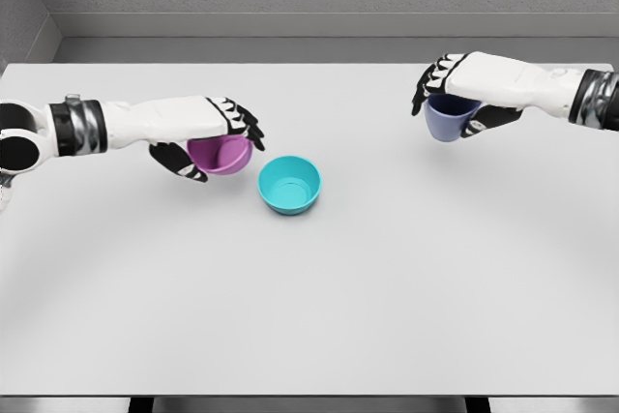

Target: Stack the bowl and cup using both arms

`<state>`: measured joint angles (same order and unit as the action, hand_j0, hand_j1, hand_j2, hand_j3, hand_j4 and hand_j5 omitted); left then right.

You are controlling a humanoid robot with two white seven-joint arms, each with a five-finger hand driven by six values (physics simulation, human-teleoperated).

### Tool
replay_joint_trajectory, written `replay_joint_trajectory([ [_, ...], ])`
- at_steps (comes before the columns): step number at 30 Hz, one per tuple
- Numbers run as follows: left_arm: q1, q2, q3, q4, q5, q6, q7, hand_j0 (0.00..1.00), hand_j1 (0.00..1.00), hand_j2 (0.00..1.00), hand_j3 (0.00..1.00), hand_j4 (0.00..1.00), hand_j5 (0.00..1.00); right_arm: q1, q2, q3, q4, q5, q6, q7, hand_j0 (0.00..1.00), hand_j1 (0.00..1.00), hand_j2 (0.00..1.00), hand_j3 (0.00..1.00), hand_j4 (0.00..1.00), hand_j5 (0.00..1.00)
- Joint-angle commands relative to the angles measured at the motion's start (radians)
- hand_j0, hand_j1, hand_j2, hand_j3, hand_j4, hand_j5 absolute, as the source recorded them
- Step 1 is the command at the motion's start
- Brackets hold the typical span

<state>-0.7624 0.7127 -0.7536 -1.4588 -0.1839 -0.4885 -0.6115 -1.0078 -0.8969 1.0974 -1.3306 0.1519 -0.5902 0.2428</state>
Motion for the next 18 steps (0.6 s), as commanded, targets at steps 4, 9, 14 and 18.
replay_joint_trajectory([
  [4, -0.003, -0.036, -0.003, -0.005, -0.009, 0.002, 0.001, 0.77, 0.77, 0.77, 0.77, 0.77, 0.77, -0.003, 0.001, -0.002, -0.021, -0.008, 0.001, 0.000, 0.59, 0.59, 0.59, 0.59, 0.59, 0.59],
  [9, -0.011, -0.056, -0.006, -0.006, -0.023, 0.002, 0.001, 0.77, 0.77, 0.77, 0.77, 0.77, 0.77, -0.003, 0.004, -0.002, -0.022, -0.008, 0.001, 0.000, 0.59, 0.59, 0.59, 0.59, 0.59, 0.59],
  [14, -0.011, -0.096, -0.010, -0.005, -0.048, 0.002, 0.001, 0.77, 0.77, 0.77, 0.77, 0.77, 0.77, -0.005, 0.006, -0.002, -0.036, -0.008, 0.001, -0.002, 0.59, 0.59, 0.59, 0.59, 0.59, 0.59],
  [18, -0.012, -0.099, -0.012, -0.005, -0.054, 0.002, 0.001, 0.77, 0.77, 0.77, 0.77, 0.77, 0.77, -0.005, 0.007, -0.002, -0.039, -0.006, 0.001, -0.002, 0.59, 0.59, 0.59, 0.59, 0.59, 0.59],
])
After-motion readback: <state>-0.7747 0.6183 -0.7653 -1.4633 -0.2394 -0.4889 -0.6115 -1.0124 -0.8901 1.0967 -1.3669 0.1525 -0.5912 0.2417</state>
